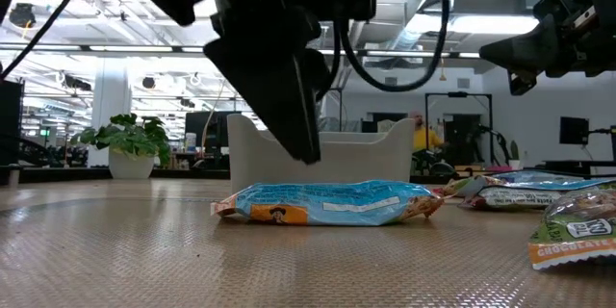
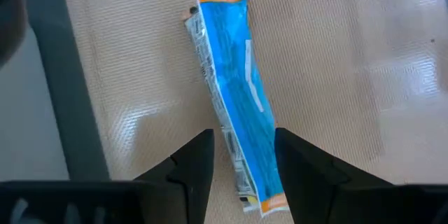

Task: Pick and place Granola Bars by type
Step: Put the yellow granola bar into the gray bin

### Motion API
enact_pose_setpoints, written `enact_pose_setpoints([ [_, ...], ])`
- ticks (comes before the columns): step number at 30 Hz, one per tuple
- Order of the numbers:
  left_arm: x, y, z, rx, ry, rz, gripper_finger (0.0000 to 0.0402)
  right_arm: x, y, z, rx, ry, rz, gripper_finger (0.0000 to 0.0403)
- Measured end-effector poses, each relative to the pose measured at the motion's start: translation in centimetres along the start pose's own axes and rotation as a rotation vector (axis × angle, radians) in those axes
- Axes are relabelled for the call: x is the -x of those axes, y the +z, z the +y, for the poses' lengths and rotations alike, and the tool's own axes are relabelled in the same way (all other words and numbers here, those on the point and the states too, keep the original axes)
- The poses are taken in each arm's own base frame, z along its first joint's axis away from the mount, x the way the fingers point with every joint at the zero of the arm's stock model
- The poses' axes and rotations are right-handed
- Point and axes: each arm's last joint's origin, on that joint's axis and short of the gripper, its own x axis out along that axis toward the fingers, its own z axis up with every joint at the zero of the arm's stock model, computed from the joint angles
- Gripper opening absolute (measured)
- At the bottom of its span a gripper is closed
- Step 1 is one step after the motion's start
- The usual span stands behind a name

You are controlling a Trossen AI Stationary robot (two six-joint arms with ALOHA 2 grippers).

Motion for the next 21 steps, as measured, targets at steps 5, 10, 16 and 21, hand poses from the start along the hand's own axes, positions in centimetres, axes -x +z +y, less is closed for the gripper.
enact_pose_setpoints([
  [5, -0.5, -0.1, -0.2, 0.007, -0.018, 0.009, 0.0149, 0.0, 0.0, 0.0, 0.000, 0.000, 0.000, 0.0000],
  [10, -0.5, 0.0, -0.2, 0.032, -0.016, -0.002, 0.0179, 0.0, 0.0, 0.0, 0.000, 0.000, 0.000, 0.0000],
  [16, -0.7, -0.1, -0.2, 0.028, 0.009, 0.002, 0.0218, 0.0, 0.0, 0.0, 0.000, 0.000, 0.000, 0.0000],
  [21, -2.3, -0.2, -0.5, 0.013, -0.021, 0.015, 0.0234, 0.0, 0.0, 0.0, 0.000, -0.001, 0.000, 0.0000],
])
